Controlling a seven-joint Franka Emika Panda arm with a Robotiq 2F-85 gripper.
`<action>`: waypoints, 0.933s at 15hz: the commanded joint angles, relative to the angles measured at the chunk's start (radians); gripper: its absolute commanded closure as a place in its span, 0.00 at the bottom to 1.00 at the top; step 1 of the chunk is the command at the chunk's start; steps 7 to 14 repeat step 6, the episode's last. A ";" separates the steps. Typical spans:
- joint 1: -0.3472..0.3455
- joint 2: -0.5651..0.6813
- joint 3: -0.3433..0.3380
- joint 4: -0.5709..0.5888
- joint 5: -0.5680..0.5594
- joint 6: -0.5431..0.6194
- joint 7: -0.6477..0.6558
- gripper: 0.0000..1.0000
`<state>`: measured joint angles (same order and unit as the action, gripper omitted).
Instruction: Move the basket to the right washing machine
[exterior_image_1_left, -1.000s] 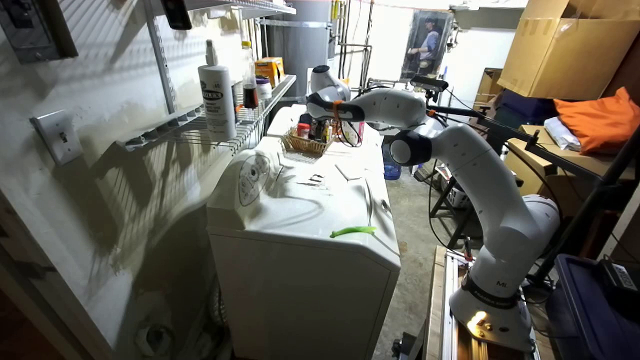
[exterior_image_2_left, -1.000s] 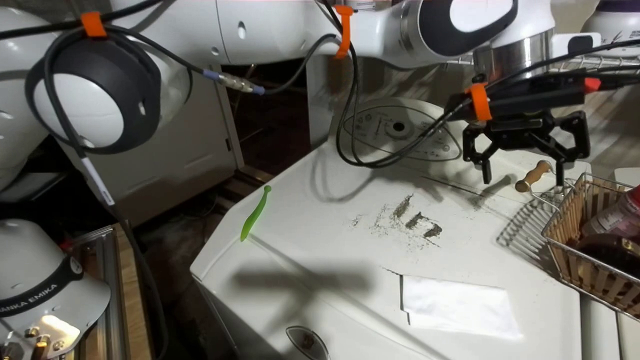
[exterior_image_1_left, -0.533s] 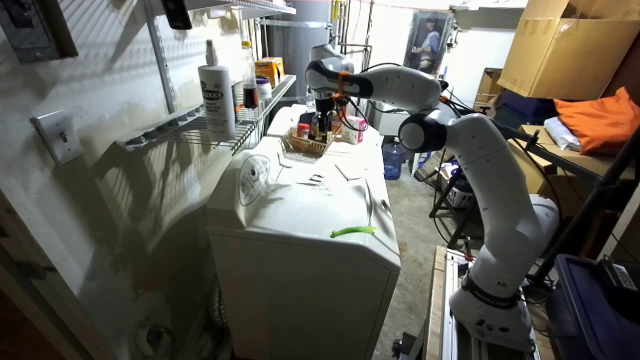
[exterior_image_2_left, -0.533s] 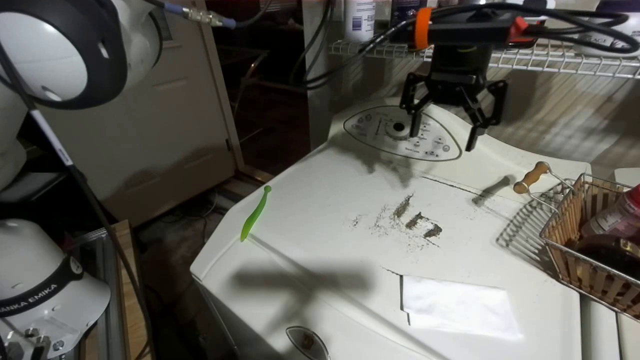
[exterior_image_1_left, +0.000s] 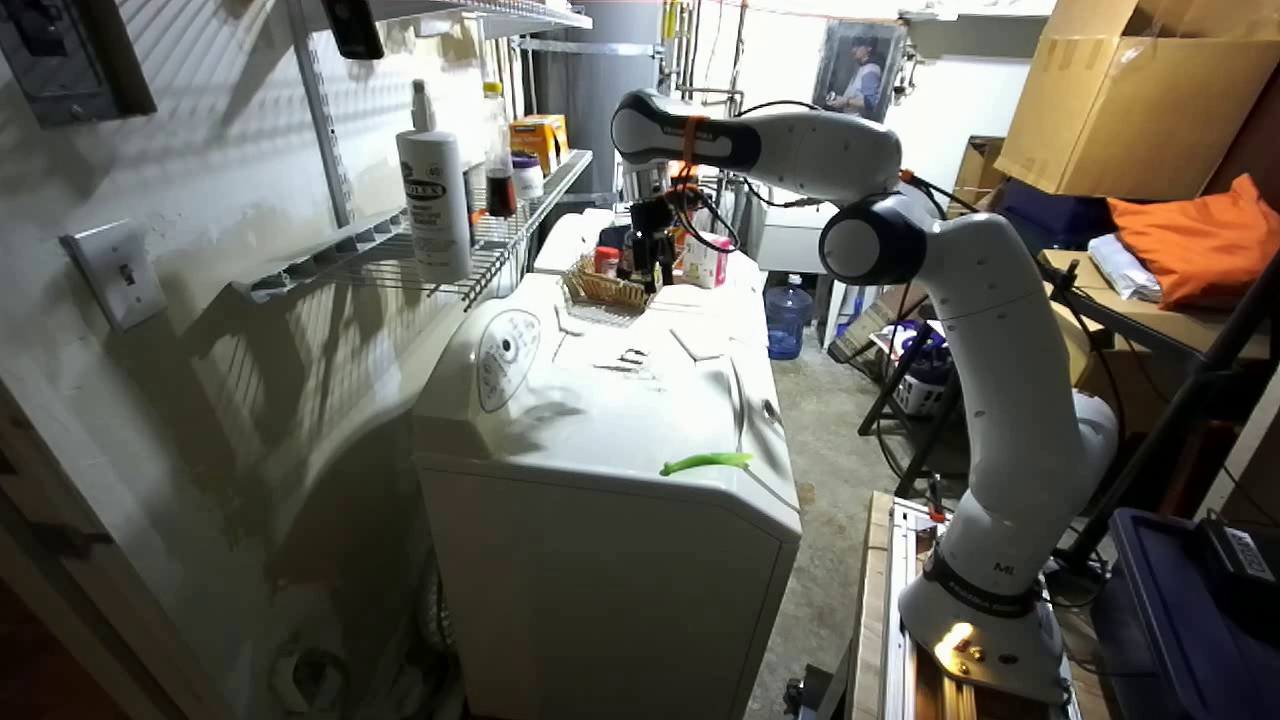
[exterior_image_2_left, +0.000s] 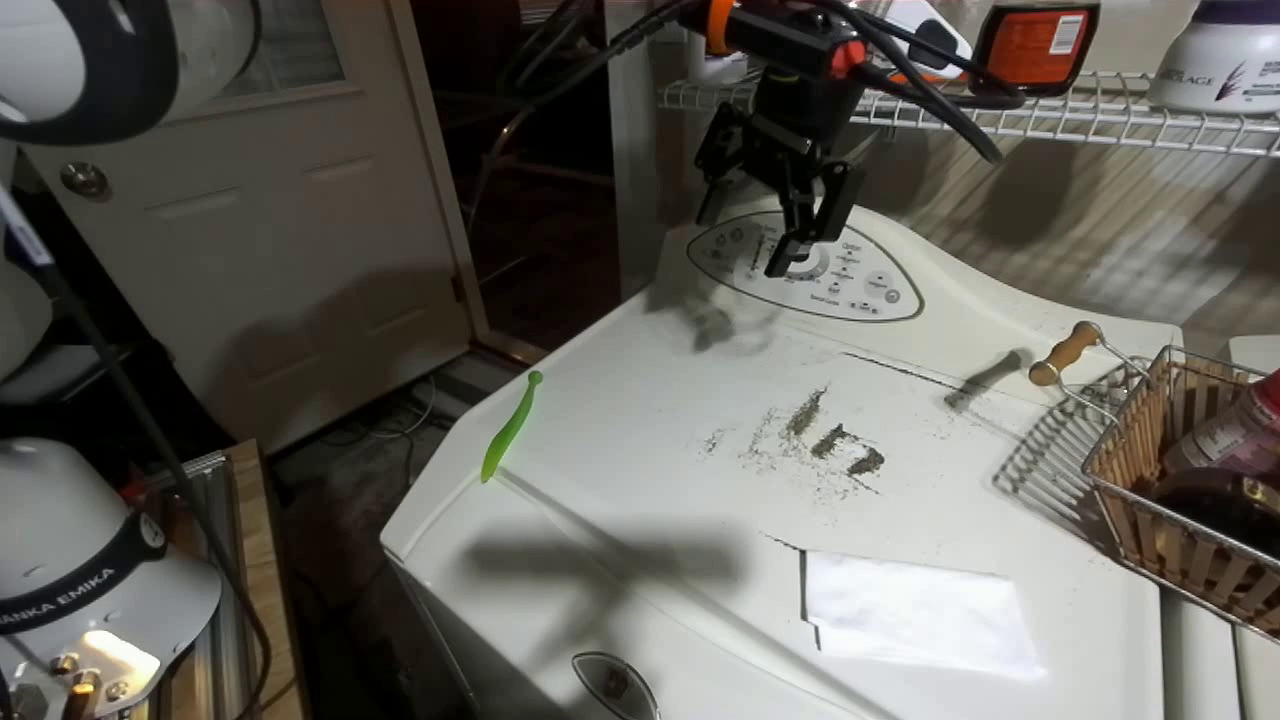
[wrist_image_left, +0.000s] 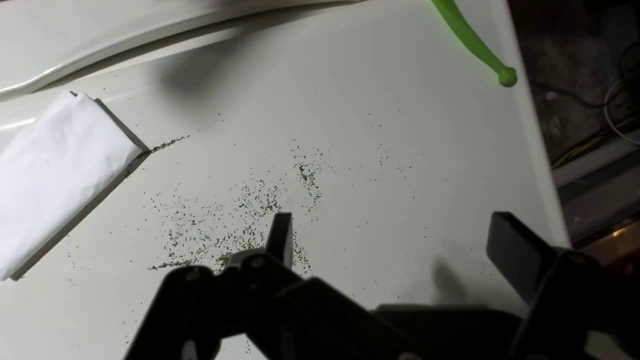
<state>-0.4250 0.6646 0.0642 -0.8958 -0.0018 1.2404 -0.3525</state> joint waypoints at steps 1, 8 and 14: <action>-0.002 -0.004 0.001 -0.010 0.002 0.000 0.004 0.00; -0.004 -0.009 0.001 -0.019 0.005 0.000 0.006 0.00; -0.004 -0.009 0.001 -0.019 0.005 0.000 0.006 0.00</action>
